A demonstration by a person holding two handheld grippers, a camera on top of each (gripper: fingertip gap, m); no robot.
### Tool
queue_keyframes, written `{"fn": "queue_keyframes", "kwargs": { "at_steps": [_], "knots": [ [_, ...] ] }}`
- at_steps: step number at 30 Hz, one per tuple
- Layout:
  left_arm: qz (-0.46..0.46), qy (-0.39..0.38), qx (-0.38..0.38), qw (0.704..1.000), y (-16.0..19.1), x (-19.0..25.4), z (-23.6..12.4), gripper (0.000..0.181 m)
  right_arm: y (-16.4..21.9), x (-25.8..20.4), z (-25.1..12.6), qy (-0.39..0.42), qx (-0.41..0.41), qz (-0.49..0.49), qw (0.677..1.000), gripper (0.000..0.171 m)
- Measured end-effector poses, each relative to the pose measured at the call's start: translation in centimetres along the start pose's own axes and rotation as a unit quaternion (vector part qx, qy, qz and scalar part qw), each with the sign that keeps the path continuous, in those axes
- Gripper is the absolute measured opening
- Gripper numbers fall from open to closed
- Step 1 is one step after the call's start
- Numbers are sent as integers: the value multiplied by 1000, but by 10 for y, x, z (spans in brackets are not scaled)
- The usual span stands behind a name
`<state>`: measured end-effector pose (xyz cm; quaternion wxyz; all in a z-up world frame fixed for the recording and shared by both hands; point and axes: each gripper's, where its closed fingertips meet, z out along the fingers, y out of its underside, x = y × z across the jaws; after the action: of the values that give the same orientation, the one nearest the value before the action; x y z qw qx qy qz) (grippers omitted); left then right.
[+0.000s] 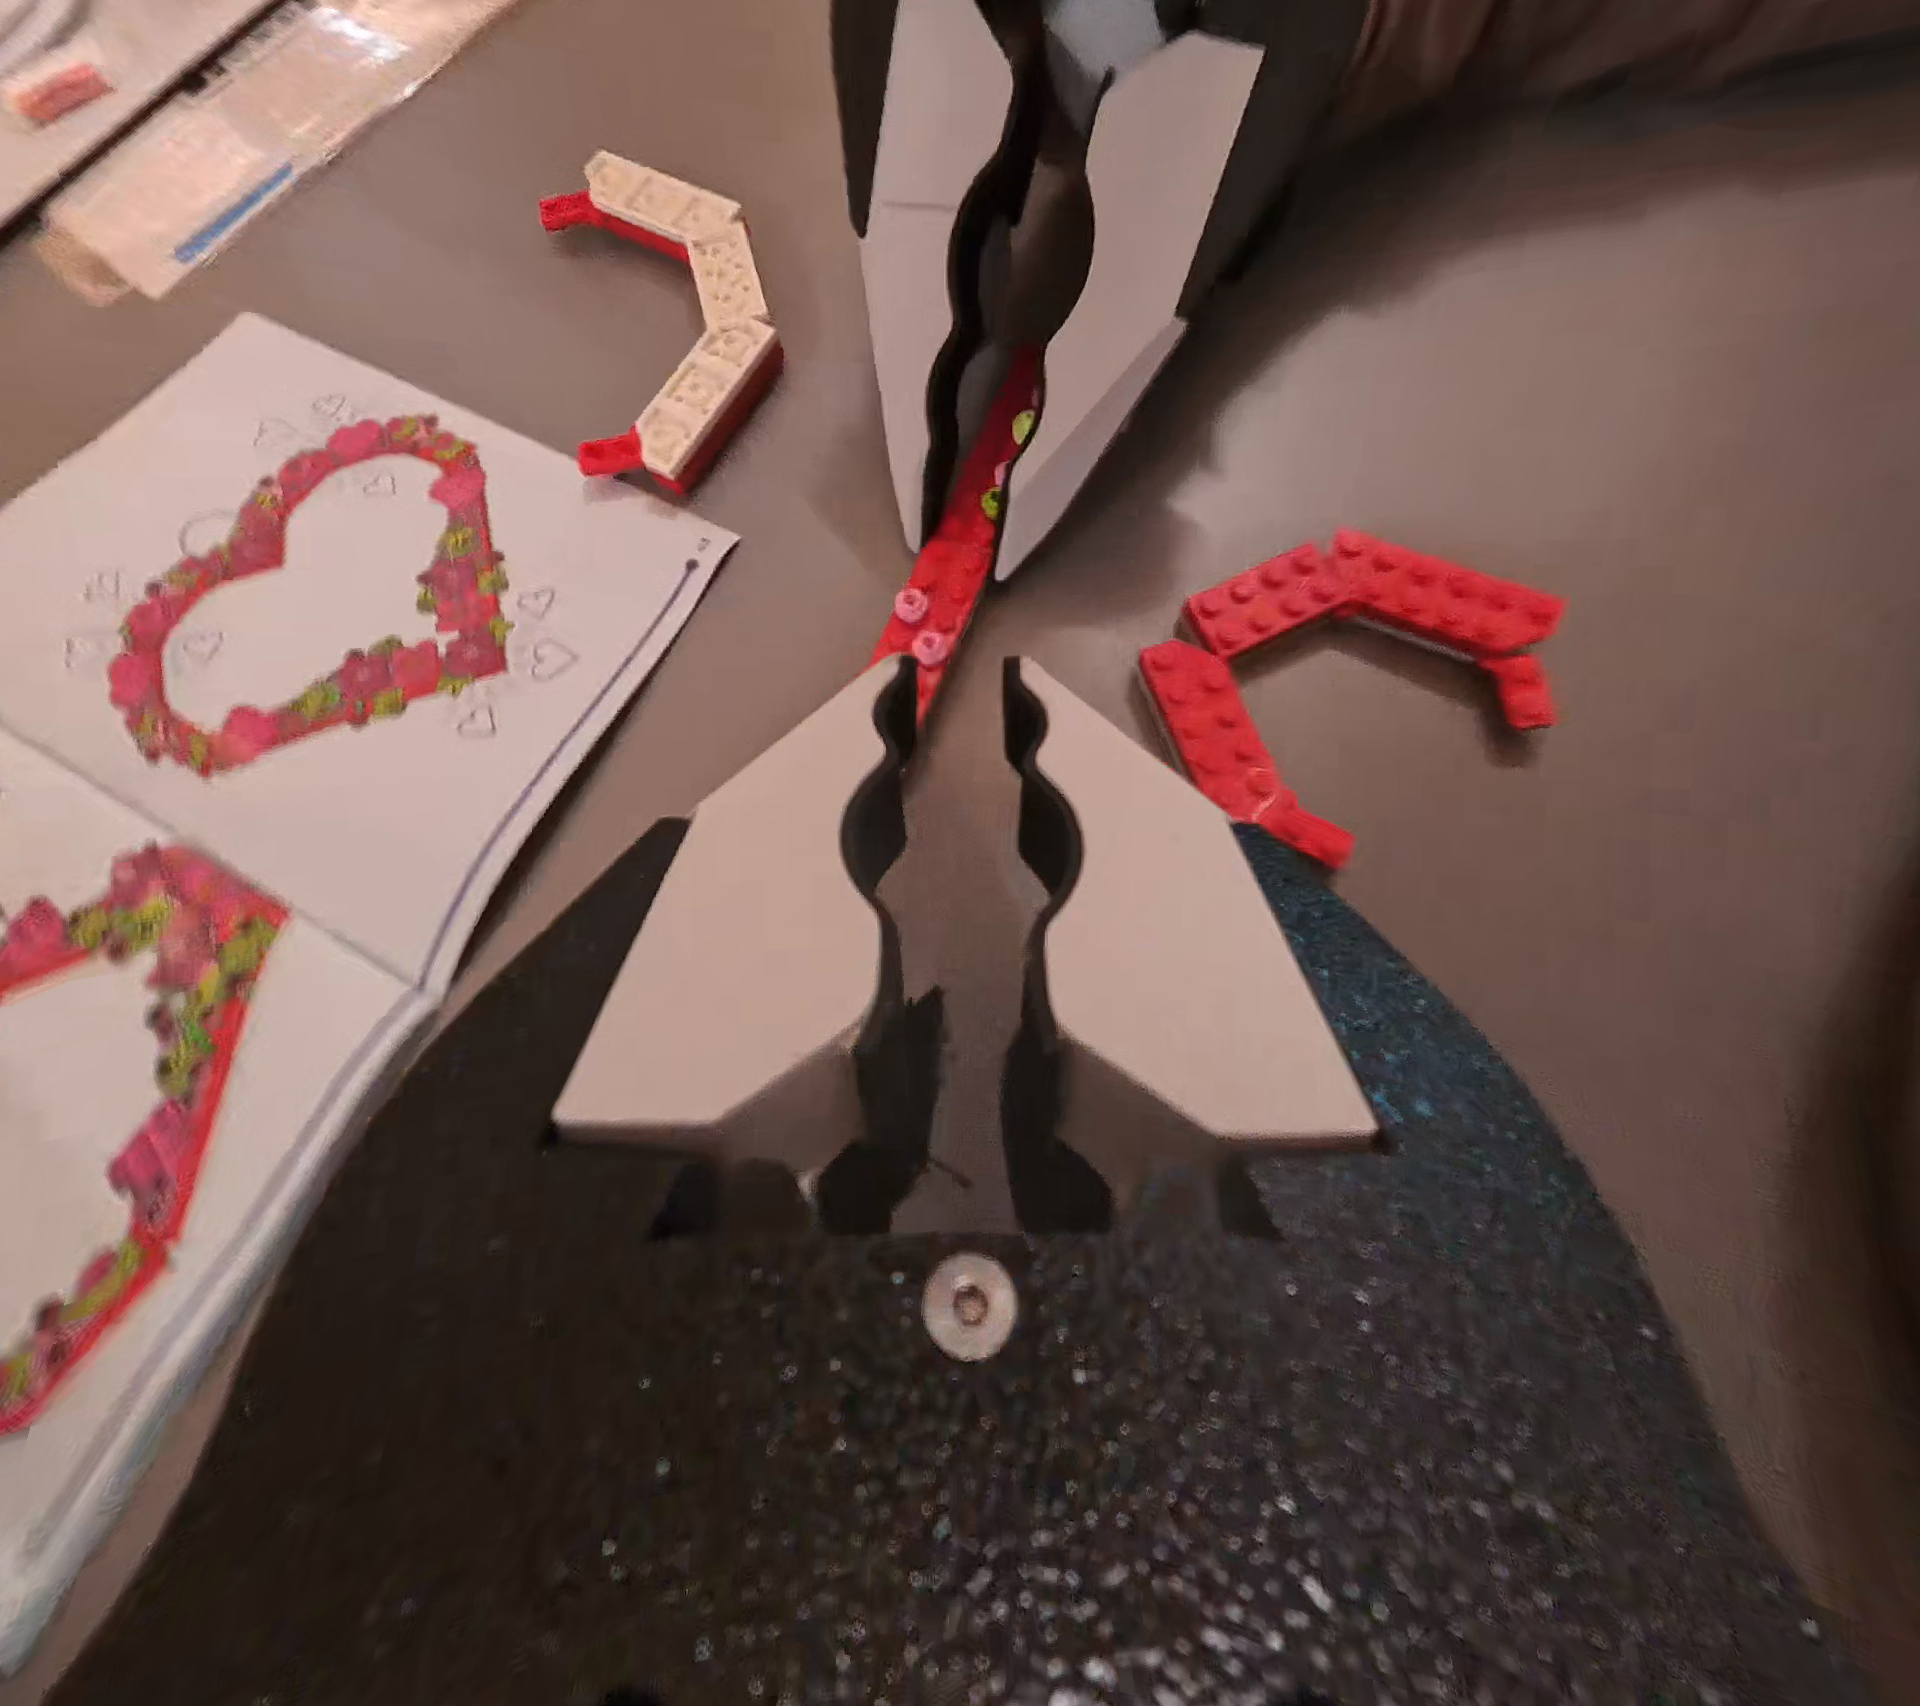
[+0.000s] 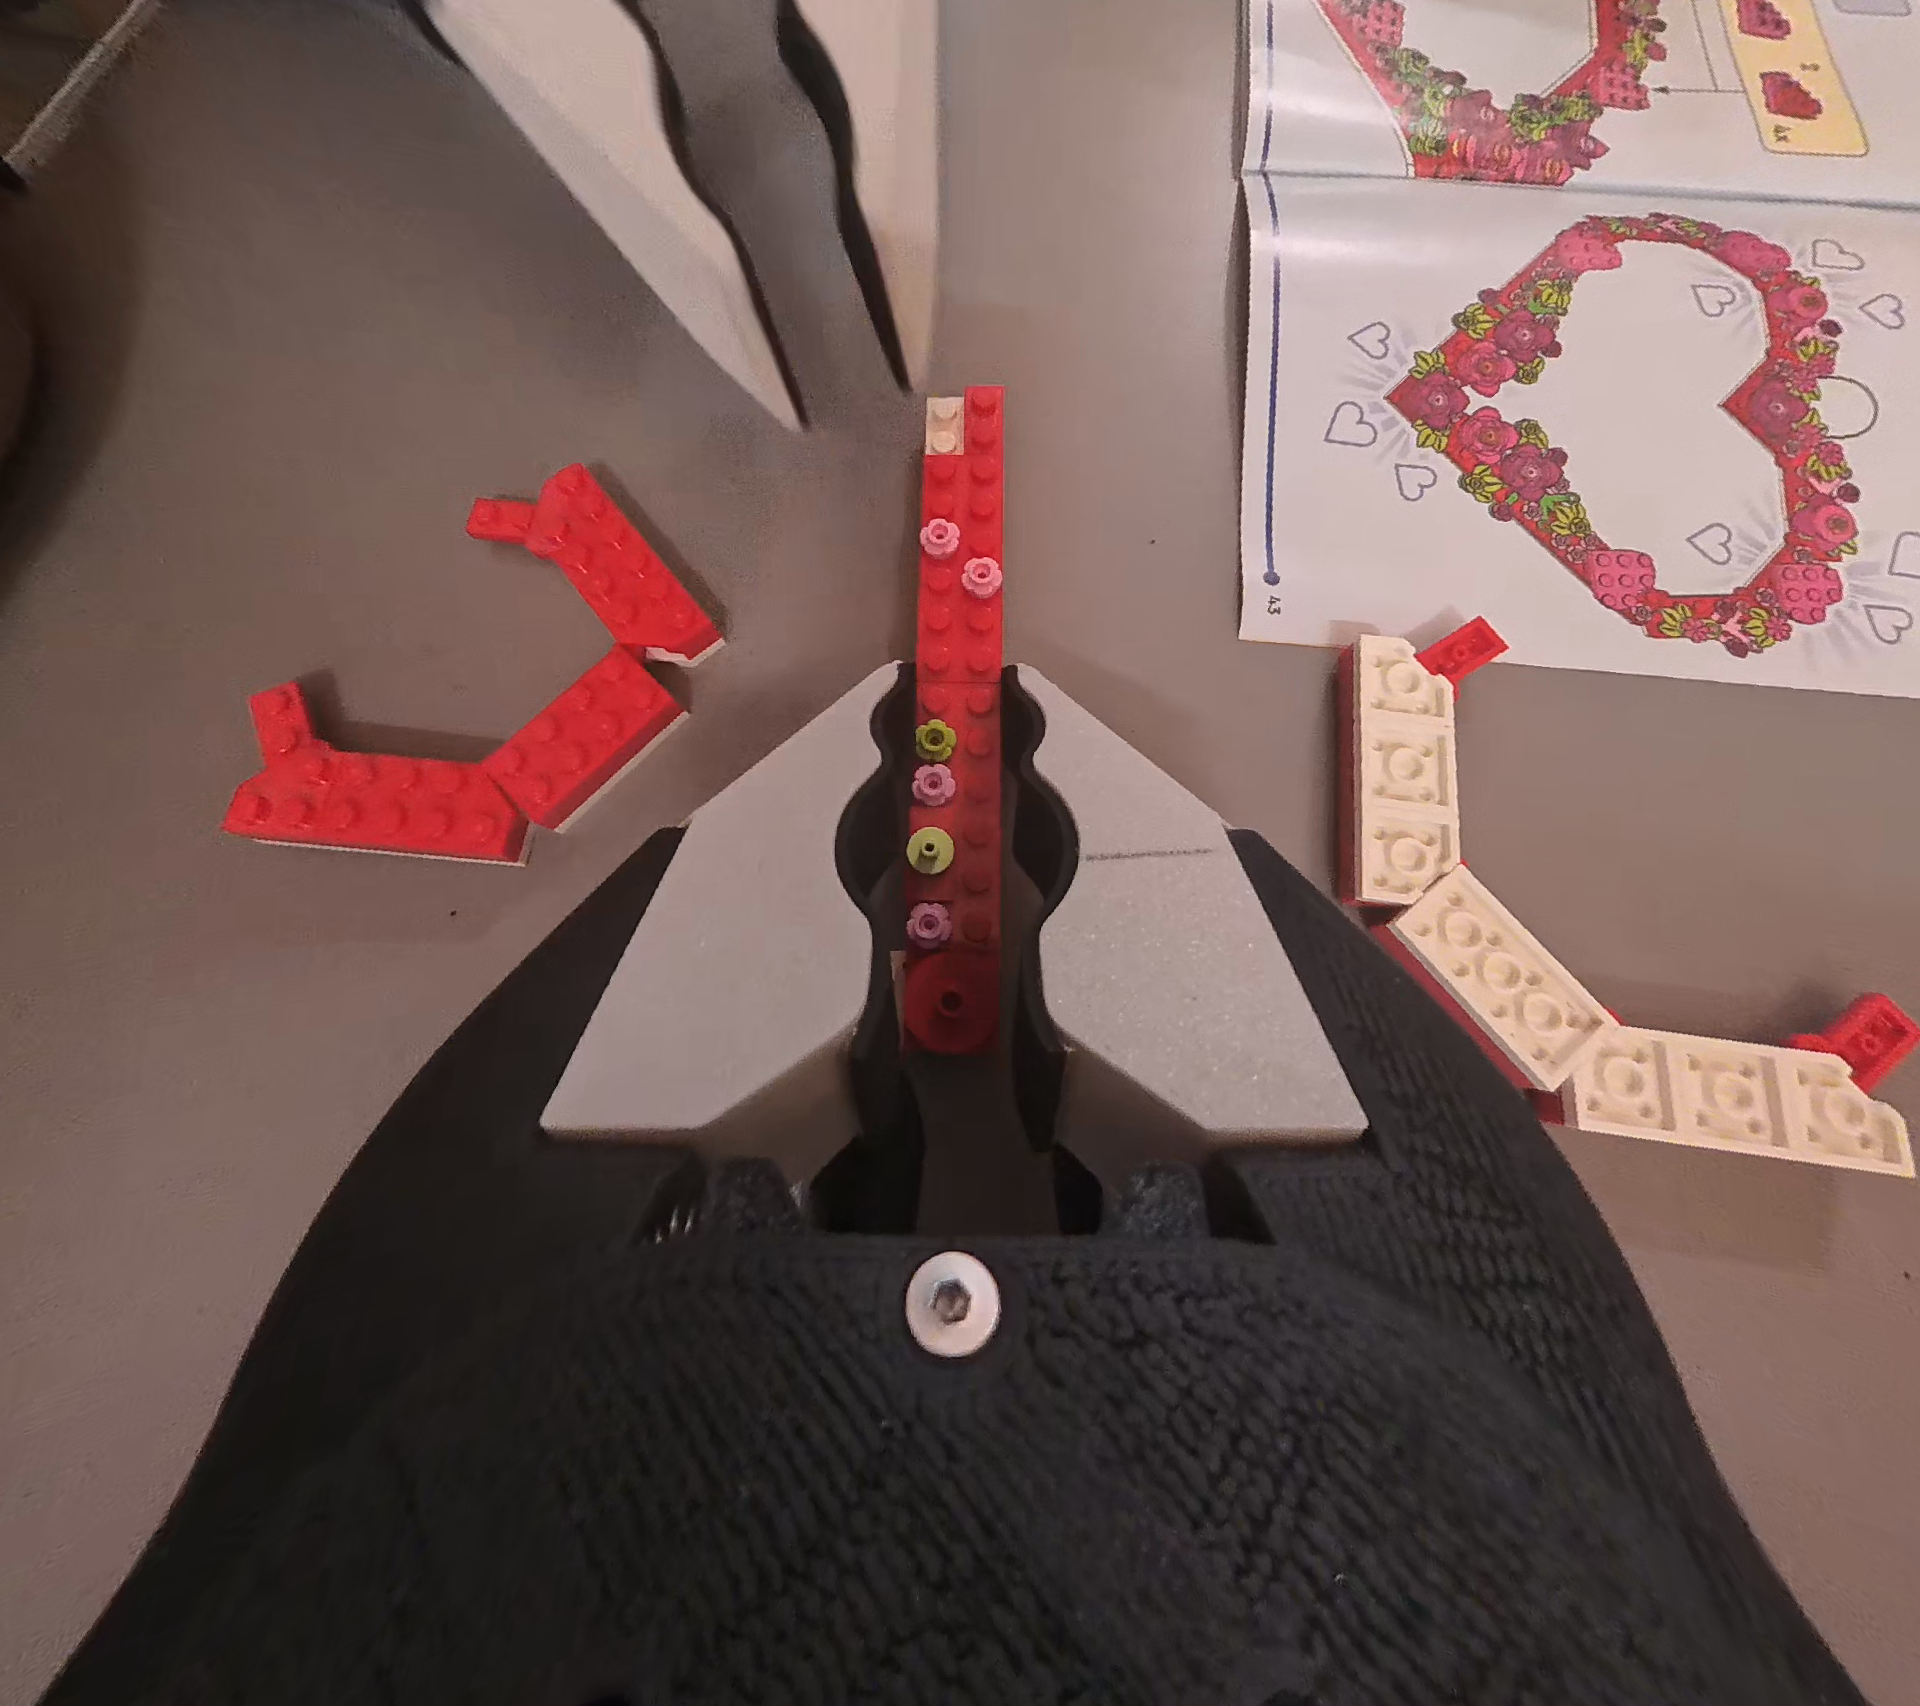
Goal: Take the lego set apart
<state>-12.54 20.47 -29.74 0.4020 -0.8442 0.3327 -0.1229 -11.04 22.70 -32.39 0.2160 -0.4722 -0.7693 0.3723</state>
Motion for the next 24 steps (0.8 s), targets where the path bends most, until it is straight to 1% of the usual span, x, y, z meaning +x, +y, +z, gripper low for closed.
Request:
{"fn": "queue_keyframes", "kwargs": {
  "at_steps": [1, 3, 6, 10, 14, 18, 20, 21, 24],
  "knots": [
    [13, 0, -13, 1000, 0, -2, 8, 12, 0, 0, 0, 0, 0, 0, 1000, 15],
    [5, 7, -26, 1000, -1, -8, 18, 9, 0, 0, 0, -1, 0, -1, 1000, 15],
    [-37, 56, -14, 998, -8, -10, 23, 4, 0, 0, 0, -3, -1, 0, 1000, 15],
    [-72, 112, -33, 991, -2, -6, 27, 5, 0, -1, 0, -7, -1, 2, 1000, 15],
    [-71, 118, -39, 990, 0, -9, 29, 5, 0, -1, 0, -8, -1, 1, 1000, 15],
    [-62, 126, -59, 988, 3, -7, 33, 13, 0, -1, 0, -10, -2, 1, 1000, 15],
    [-59, 131, -63, 988, 2, -6, 34, 8, 0, -1, 0, -9, -2, 2, 1000, 15],
    [-52, 122, -63, 989, 1, -8, 35, 4, 0, 0, 1, -7, -3, 4, 1000, 15],
    [-14, 99, -69, 993, 3, -9, 35, 5, 2, 0, 1, 2, -17, -3, 1000, 16]
  ]
}}
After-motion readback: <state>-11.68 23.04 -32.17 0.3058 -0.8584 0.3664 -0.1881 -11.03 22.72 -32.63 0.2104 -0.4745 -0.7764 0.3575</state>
